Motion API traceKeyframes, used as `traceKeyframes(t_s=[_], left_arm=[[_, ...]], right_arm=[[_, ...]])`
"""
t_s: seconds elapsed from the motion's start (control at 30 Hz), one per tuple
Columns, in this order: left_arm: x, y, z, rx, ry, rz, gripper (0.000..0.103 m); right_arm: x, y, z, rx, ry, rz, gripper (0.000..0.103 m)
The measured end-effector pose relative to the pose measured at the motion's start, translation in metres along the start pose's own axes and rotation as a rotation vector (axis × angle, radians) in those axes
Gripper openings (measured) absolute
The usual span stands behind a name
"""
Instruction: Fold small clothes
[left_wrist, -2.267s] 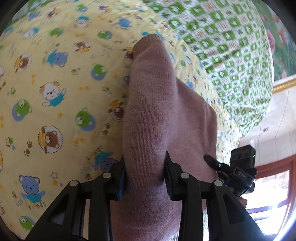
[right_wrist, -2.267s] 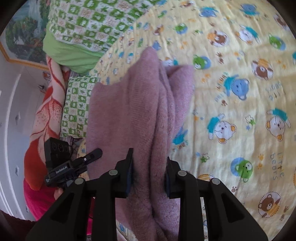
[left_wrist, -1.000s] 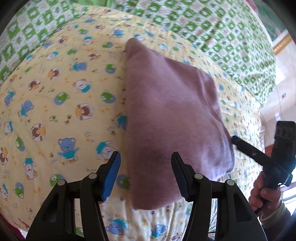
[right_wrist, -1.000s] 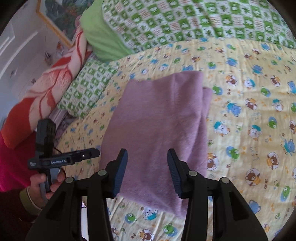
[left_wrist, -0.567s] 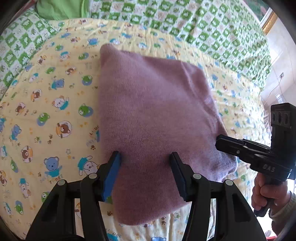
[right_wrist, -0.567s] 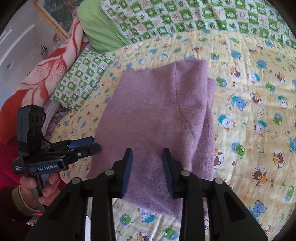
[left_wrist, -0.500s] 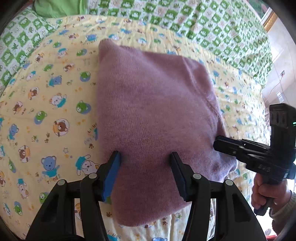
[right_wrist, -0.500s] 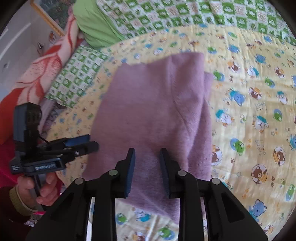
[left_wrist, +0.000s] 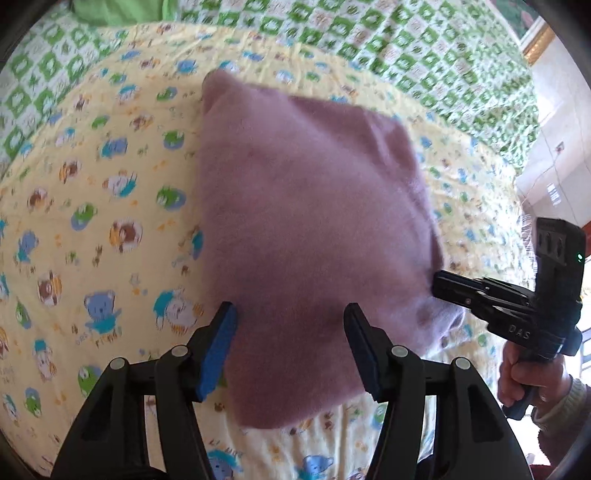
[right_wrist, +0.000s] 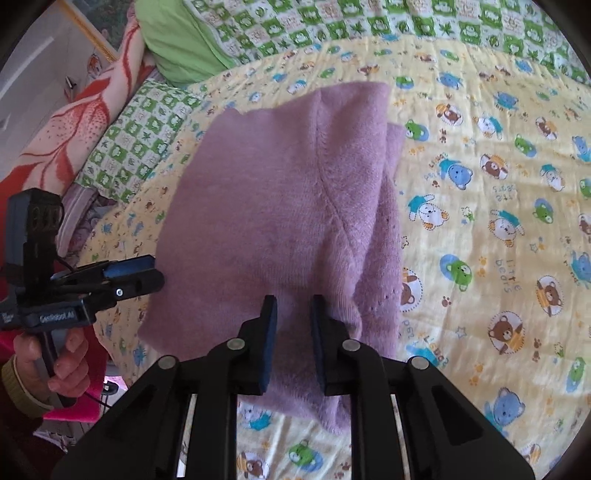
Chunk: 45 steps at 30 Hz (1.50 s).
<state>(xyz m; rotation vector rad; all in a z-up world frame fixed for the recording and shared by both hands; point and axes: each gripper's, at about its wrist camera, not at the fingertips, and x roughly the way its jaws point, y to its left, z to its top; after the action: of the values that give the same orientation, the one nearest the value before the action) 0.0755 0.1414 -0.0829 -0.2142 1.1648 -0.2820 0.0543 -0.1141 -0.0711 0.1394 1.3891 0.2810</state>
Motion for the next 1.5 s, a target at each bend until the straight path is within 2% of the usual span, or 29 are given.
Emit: traceKeyframes(t_s=[0.1,0.2,0.47,0.6,0.67,0.73,0.9,0.97,1.13,1.23,1.4,1.5], left_arm=[[0.009,0.005,-0.006,-0.004,0.017,0.007,0.060],[0.012,0.008,-0.009,-0.004,0.022,0.014,0.061],[-0.019,0.009,-0.028,-0.030,-0.051,0.029,0.062],[-0.034,0.010,-0.043,-0.042,-0.089,0.051,0.063],[-0.040,0.010,-0.051,-0.038,-0.104,0.073,0.064],[-0.047,0.008,-0.060,-0.029,-0.136,0.105,0.064],[-0.062,0.007,-0.086,-0.003,-0.221,0.169,0.068],[-0.068,0.006,-0.100,0.002,-0.251,0.193,0.074],[-0.074,0.005,-0.123,0.034,-0.295,0.239,0.079],[-0.076,0.005,-0.125,0.065,-0.287,0.266,0.080],[-0.085,0.005,-0.124,0.064,-0.317,0.257,0.082],[-0.086,0.002,-0.123,0.083,-0.326,0.257,0.083]], right_arm=[[0.005,-0.007,-0.013,0.012,0.021,-0.030,0.019],[0.005,-0.013,-0.017,0.049,0.003,-0.021,0.019],[-0.032,-0.003,-0.024,0.081,-0.098,0.021,0.021],[-0.041,0.005,-0.034,0.085,-0.108,0.023,0.022],[-0.044,0.007,-0.041,0.096,-0.108,0.024,0.026],[-0.046,0.008,-0.049,0.110,-0.109,0.021,0.039],[-0.051,0.018,-0.073,0.104,-0.108,-0.003,0.043],[-0.054,0.023,-0.083,0.093,-0.112,-0.017,0.046],[-0.060,0.033,-0.104,0.051,-0.131,-0.056,0.059],[-0.059,0.039,-0.110,0.043,-0.131,-0.067,0.062],[-0.059,0.047,-0.113,0.009,-0.155,-0.099,0.069],[-0.061,0.050,-0.111,-0.011,-0.184,-0.107,0.077]])
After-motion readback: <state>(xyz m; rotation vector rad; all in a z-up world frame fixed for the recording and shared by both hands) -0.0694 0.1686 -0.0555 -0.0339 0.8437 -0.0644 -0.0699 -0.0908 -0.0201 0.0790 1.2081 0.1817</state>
